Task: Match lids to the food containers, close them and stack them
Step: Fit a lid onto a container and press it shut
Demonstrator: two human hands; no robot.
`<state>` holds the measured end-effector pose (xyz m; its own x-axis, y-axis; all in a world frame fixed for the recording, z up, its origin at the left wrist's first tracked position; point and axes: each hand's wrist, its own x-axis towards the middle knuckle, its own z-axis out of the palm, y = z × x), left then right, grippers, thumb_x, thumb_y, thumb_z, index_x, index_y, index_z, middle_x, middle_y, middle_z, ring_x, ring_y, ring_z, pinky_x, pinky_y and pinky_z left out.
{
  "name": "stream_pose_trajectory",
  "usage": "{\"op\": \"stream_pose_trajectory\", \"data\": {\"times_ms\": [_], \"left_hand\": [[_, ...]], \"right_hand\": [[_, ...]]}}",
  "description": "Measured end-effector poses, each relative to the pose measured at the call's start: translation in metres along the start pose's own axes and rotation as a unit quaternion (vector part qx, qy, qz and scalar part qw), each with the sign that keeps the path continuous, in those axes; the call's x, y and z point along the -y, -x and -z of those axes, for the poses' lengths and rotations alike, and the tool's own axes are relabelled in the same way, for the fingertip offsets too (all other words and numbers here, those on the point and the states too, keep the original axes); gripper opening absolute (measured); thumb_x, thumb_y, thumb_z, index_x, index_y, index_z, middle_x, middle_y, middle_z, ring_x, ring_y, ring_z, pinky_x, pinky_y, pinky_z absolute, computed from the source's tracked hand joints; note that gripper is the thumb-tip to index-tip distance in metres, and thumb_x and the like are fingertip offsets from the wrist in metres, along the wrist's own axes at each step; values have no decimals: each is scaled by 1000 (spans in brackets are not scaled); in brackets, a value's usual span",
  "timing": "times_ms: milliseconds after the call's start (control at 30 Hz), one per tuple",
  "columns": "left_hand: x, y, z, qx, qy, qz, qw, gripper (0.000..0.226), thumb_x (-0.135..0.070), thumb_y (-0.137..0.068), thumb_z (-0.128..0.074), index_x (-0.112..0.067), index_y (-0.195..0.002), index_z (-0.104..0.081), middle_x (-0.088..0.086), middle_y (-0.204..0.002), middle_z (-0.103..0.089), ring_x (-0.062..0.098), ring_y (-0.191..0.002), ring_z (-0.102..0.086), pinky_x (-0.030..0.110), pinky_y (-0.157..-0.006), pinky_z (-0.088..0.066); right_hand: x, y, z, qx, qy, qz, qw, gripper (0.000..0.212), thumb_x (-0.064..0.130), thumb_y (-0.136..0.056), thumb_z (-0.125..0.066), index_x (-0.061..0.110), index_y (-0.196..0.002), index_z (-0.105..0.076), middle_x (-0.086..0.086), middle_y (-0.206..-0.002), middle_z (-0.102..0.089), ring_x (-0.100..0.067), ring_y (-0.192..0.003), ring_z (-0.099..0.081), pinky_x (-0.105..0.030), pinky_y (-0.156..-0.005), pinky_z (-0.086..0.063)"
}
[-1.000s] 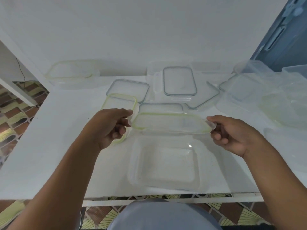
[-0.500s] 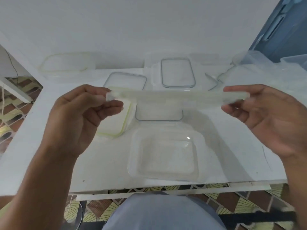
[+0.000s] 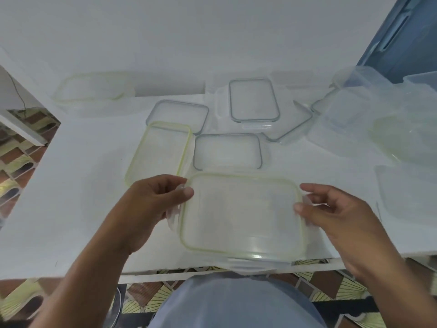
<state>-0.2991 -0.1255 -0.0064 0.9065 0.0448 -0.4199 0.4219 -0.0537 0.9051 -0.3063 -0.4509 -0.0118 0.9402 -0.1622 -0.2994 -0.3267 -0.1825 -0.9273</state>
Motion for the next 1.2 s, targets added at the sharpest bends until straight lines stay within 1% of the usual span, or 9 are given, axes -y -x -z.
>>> {"op": "stream_pose_trajectory", "data": {"times_ms": [100,200,400,600,767,867,967,1067,1200], "left_hand": [[9,-8,-8,-43,-50,3,998,40,-45,-66,-88,-21,-97,-81,15,-93,-73,22,-79,-61,37,-77,-46],[11,-13,-12,-85,-58,-12,995,14,-26,-81,-86,-26,-94,-81,1,-82,-67,16,-70,-57,30,-71,-46],[10,-12,-16,-81,-97,-16,992,13,-16,-89,-78,-27,-96,-81,-6,-73,-72,4,-59,-60,23,-66,-47],[8,-16,-13,-48,-90,1,995,25,-5,-89,-74,-24,-104,-81,-3,-87,-75,13,-76,-62,28,-75,-49],[1,-32,-21,-80,-41,-26,996,25,-2,-90,-72,-16,-109,-79,8,-97,-79,16,-85,-71,23,-77,-54],[-1,-39,-20,-78,-35,-31,996,24,-6,-91,-72,-18,-110,-79,6,-97,-79,23,-89,-72,33,-88,-58],[0,-38,-20,-100,-140,-49,984,27,-18,-93,-73,-26,-120,-75,-2,-99,-73,5,-70,-63,16,-70,-53],[3,-32,-17,-143,-332,-160,919,60,-45,-93,-69,-28,-147,-54,-11,-138,-57,5,-108,-61,25,-92,-48],[5,-25,-19,-17,-486,-324,811,99,-81,-89,-45,-23,-164,-16,-8,-171,-11,6,-157,-7,35,-126,-17]], "right_hand": [[-8,-2,-8,-15,28,6,999,26,22,-77,-84,35,-99,-77,8,-90,-71,-13,-84,-69,-20,-75,-48],[-12,-7,-12,-16,44,-6,999,24,25,-79,-83,34,-101,-76,10,-93,-73,-9,-87,-68,-21,-75,-48],[-6,-14,-8,25,44,-28,998,27,16,-84,-79,26,-109,-76,2,-96,-76,0,-63,-65,-17,-65,-49],[-7,-27,-7,66,67,-49,994,38,19,-88,-74,30,-124,-71,5,-106,-76,-9,-84,-71,-37,-98,-51],[6,-59,-19,62,37,-18,997,34,11,-92,-70,24,-124,-71,9,-109,-75,-14,-106,-69,-38,-106,-48],[15,-72,-20,72,75,4,995,31,15,-94,-69,27,-122,-73,10,-105,-76,-15,-102,-70,-33,-100,-52],[16,-72,-16,85,153,33,984,32,28,-95,-68,38,-126,-68,14,-107,-71,-10,-95,-66,-20,-82,-48],[15,-67,-10,52,294,179,937,60,51,-91,-62,38,-147,-45,22,-143,-43,2,-133,-40,-13,-102,-29],[18,-60,-13,185,420,382,802,98,79,-87,-44,25,-161,-11,15,-168,3,-5,-153,10,-30,-124,-3]]}}
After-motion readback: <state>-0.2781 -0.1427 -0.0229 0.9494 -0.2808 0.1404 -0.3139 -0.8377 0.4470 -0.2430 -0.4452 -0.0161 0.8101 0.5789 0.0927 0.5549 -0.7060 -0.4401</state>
